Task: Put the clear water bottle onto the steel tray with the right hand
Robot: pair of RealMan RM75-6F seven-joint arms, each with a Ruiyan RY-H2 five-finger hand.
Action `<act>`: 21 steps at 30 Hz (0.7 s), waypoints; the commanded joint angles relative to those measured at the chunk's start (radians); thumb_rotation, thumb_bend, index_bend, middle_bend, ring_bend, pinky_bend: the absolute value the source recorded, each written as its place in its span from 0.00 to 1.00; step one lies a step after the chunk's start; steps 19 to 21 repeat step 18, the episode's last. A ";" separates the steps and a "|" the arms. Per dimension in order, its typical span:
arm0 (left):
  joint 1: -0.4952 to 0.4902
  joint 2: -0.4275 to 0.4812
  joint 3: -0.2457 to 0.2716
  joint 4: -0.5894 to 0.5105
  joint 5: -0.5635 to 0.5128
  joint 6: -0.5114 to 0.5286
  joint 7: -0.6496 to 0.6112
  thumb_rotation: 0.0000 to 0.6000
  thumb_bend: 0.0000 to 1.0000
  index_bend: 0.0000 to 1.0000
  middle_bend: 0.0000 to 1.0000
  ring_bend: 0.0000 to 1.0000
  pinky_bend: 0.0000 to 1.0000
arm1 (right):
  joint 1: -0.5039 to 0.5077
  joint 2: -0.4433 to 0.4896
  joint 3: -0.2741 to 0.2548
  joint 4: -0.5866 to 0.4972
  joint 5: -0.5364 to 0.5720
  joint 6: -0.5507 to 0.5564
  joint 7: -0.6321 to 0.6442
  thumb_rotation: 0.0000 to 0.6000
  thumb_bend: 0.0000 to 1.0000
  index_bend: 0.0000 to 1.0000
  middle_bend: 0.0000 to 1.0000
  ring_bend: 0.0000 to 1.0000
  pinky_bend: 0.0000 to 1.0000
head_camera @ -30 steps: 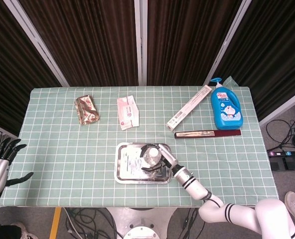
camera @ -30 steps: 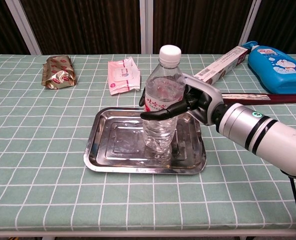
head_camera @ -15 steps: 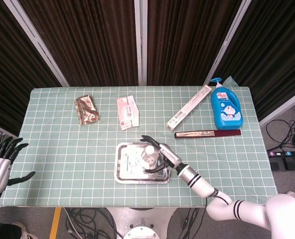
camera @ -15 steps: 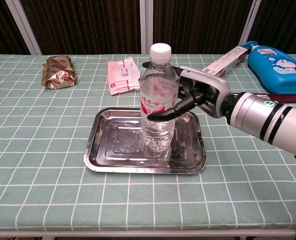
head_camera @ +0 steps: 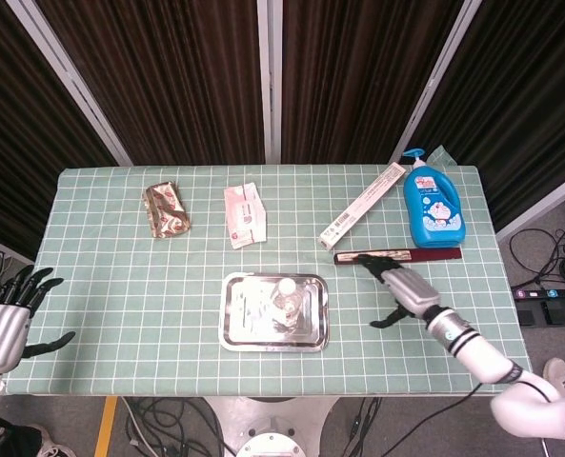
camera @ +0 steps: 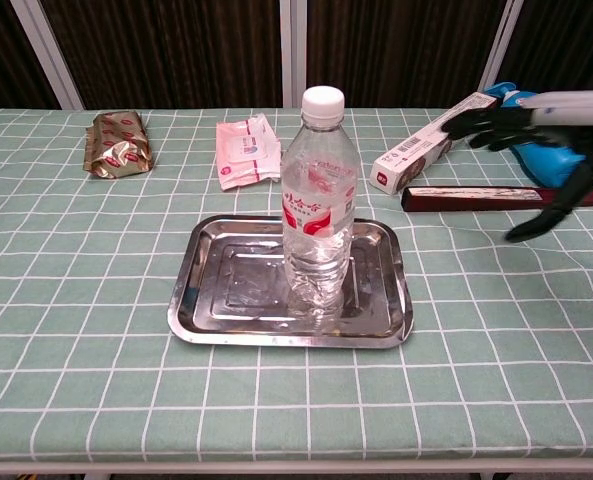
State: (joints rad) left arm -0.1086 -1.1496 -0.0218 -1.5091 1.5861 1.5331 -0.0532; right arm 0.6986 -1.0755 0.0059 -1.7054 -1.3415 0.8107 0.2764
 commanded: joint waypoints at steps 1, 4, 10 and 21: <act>-0.004 0.008 -0.001 -0.016 0.001 -0.004 0.009 0.79 0.07 0.26 0.23 0.10 0.19 | -0.185 0.176 -0.116 -0.177 0.095 0.304 -0.499 1.00 0.04 0.00 0.00 0.00 0.00; -0.007 0.012 -0.001 -0.023 0.006 -0.007 0.007 0.79 0.08 0.26 0.23 0.10 0.19 | -0.296 0.132 -0.133 -0.131 0.033 0.494 -0.586 1.00 0.02 0.00 0.00 0.00 0.00; -0.005 0.013 0.006 -0.017 0.010 -0.007 -0.007 0.79 0.08 0.26 0.23 0.10 0.19 | -0.411 0.042 -0.131 0.056 -0.083 0.659 -0.536 1.00 0.00 0.00 0.00 0.00 0.00; -0.005 -0.005 0.007 0.005 0.008 -0.009 -0.018 0.79 0.08 0.26 0.23 0.10 0.19 | -0.463 -0.035 -0.101 0.162 -0.133 0.699 -0.476 1.00 0.00 0.00 0.00 0.00 0.00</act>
